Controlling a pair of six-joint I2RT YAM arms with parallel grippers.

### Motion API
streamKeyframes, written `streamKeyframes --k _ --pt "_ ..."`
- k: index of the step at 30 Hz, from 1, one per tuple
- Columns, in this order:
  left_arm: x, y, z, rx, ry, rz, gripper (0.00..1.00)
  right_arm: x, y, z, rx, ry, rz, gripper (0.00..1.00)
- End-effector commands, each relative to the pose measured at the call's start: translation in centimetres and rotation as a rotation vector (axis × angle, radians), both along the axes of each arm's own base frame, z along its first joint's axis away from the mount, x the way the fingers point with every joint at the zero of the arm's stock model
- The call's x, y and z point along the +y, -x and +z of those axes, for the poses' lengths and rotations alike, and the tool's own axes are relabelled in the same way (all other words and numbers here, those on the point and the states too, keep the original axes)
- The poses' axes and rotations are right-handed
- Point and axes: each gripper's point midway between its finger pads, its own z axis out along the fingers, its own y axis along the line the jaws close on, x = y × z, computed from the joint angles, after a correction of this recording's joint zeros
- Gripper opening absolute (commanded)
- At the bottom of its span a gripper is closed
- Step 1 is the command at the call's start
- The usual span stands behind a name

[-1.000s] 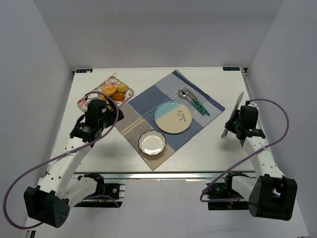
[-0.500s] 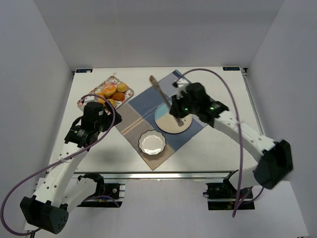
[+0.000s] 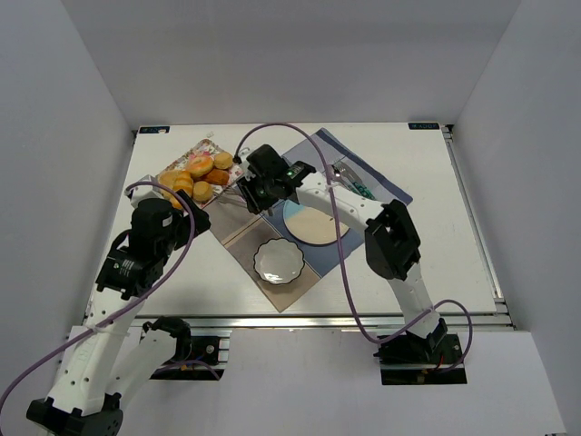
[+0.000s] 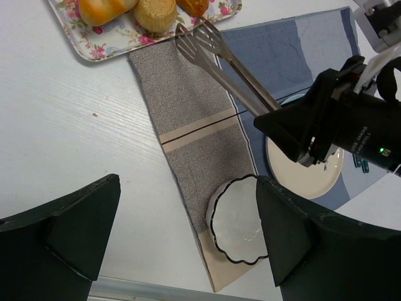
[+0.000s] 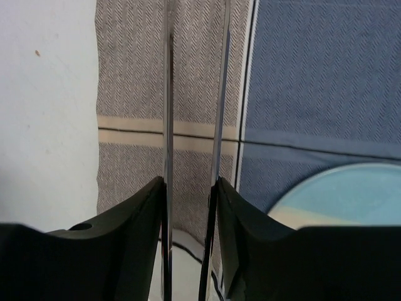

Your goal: Place the bread

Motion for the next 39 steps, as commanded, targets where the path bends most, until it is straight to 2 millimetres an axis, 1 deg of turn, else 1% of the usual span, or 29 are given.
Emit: streamKeyframes --k 1,3,5,7,8,10,11,16,19,22,23,24,25,27,28,29,30,31,33,34,36,37,39 --pt "0.4 0.4 0.3 0.003 -0.015 0.013 0.98 1.4 0.1 2.4 -0.019 -0.033 0.015 0.44" --pt "0.4 0.4 0.2 0.003 -0.014 0.011 0.98 1.9 0.2 2.0 -0.012 -0.043 0.019 0.43" --pt "0.3 0.3 0.2 0.002 -0.012 0.005 0.98 2.0 0.2 2.1 -0.017 -0.054 0.012 0.43" --pt "0.2 0.3 0.2 -0.001 -0.009 0.003 0.98 2.4 0.3 2.8 -0.021 -0.077 0.011 0.43" --pt "0.2 0.3 0.2 -0.001 -0.009 0.003 0.98 2.4 0.4 3.6 -0.032 -0.093 0.009 0.43" --pt "0.2 0.3 0.3 -0.004 -0.007 0.001 0.98 2.5 0.4 4.3 -0.048 -0.111 0.005 0.44" --pt "0.2 0.3 0.3 -0.007 -0.006 0.001 0.98 2.3 0.4 5.2 -0.060 -0.121 0.000 0.44" --pt "0.3 0.4 0.5 -0.015 -0.006 0.004 0.98 2.0 0.4 6.4 -0.074 -0.143 -0.027 0.48" --pt "0.3 0.4 0.5 -0.014 -0.007 0.004 0.98 2.6 0.6 6.4 -0.071 -0.157 -0.015 0.49" --pt "0.4 0.4 0.4 -0.013 -0.009 0.008 0.98 3.2 0.7 6.0 -0.066 -0.155 0.000 0.51" --pt "0.4 0.4 0.5 -0.016 -0.008 0.008 0.98 3.5 0.4 5.7 -0.063 -0.152 0.001 0.52" --pt "0.4 0.4 0.5 -0.014 -0.008 0.008 0.98 3.8 0.3 4.9 -0.052 -0.141 0.003 0.52" --pt "0.4 0.4 0.5 -0.017 -0.007 0.010 0.98 3.9 0.3 5.4 -0.055 -0.149 0.005 0.52" --pt "0.4 0.4 0.5 -0.016 -0.008 0.011 0.98 4.5 -0.1 5.0 -0.051 -0.152 0.005 0.53" --pt "0.4 0.4 0.5 -0.016 -0.008 0.011 0.98 4.7 -0.2 4.4 -0.046 -0.148 0.003 0.54" --pt "0.4 0.4 0.6 -0.018 -0.008 0.013 0.98 4.9 -0.4 4.4 -0.049 -0.148 0.003 0.54" --pt "0.4 0.4 0.6 -0.018 -0.008 0.013 0.98 5.1 -0.7 4.8 -0.058 -0.158 -0.004 0.54" --pt "0.4 0.4 0.6 -0.018 -0.008 0.013 0.98 5.3 -0.8 4.3 -0.057 -0.155 -0.005 0.54" --pt "0.4 0.4 0.5 -0.016 -0.008 0.013 0.98 5.6 -1.3 4.5 -0.070 -0.166 -0.016 0.55" --pt "0.4 0.4 0.5 -0.014 -0.008 0.013 0.98 5.7 -1.5 4.0 -0.066 -0.158 -0.018 0.55" --pt "0.4 0.4 0.5 -0.015 -0.008 0.013 0.98 5.8 -1.7 3.9 -0.067 -0.151 -0.028 0.55" --pt "0.4 0.4 0.4 -0.012 -0.010 0.013 0.98 5.9 -1.8 3.4 -0.062 -0.144 -0.026 0.55" --pt "0.4 0.4 0.5 -0.015 -0.009 0.013 0.98 5.9 -1.7 3.1 -0.057 -0.142 -0.025 0.56"
